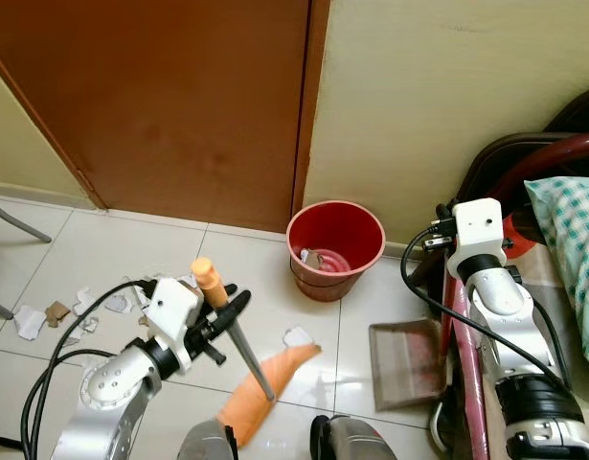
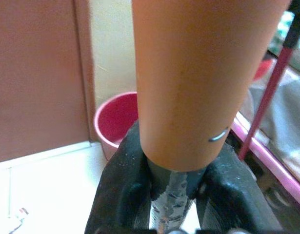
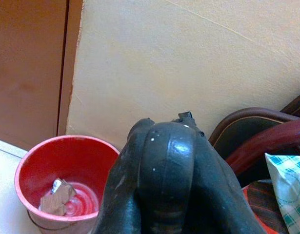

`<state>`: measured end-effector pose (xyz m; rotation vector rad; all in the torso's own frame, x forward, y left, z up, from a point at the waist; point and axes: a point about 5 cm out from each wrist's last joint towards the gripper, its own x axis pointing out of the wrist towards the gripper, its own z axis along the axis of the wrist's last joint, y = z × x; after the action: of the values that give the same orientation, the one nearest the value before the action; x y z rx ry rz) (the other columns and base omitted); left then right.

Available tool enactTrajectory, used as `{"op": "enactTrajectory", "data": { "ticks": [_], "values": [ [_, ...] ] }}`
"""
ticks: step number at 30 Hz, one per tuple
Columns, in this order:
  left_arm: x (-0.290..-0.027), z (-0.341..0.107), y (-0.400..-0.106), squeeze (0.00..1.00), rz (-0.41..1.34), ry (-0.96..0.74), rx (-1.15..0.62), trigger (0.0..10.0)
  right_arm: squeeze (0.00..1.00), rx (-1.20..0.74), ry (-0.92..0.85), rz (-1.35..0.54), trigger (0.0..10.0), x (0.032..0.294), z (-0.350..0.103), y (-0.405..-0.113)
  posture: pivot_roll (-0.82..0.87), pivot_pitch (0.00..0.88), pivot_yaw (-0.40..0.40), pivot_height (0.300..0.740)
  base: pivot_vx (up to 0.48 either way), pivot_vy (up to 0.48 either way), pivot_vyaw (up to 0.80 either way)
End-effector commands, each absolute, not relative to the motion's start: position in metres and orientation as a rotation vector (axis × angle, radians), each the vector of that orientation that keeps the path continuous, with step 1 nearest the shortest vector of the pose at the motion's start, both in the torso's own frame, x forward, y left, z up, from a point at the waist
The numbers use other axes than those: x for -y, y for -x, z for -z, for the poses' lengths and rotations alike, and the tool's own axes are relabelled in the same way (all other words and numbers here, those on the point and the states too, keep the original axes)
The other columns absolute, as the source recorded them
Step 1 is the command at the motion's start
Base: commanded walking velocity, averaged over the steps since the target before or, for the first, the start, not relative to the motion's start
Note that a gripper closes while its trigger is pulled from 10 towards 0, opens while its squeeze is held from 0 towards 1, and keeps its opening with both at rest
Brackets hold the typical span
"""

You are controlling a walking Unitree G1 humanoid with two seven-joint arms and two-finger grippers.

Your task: Sweep floor

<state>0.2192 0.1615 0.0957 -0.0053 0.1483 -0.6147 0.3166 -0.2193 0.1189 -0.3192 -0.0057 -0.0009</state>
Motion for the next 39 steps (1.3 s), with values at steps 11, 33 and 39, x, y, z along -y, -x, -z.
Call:
{"op": "enactTrajectory", "data": {
  "ticks": [11, 33, 39],
  "values": [
    [-0.141, -0.098, -0.221, 0.0, 0.648, 0.068, -0.165, 10.0, 0.0, 0.072, 0.199, 0.13, 10.0, 0.208, -0.118, -0.324, 0.05, 0.154, -0.033, 0.74, 0.0, 0.0, 0.0],
    [-0.172, -0.182, -0.269, 0.0, 0.473, 0.093, 0.15, 10.0, 0.0, 0.046, 0.177, 0.134, 10.0, 0.184, -0.104, -0.329, 0.07, 0.147, -0.033, 0.74, 0.0, 0.0, 0.0],
    [-0.2, -0.207, -0.277, 0.0, 0.382, 0.069, 0.228, 10.0, 0.0, 0.037, 0.185, 0.13, 10.0, 0.183, -0.102, -0.33, 0.07, 0.151, -0.035, 0.74, 0.0, 0.0, 0.0]
  ]
}}
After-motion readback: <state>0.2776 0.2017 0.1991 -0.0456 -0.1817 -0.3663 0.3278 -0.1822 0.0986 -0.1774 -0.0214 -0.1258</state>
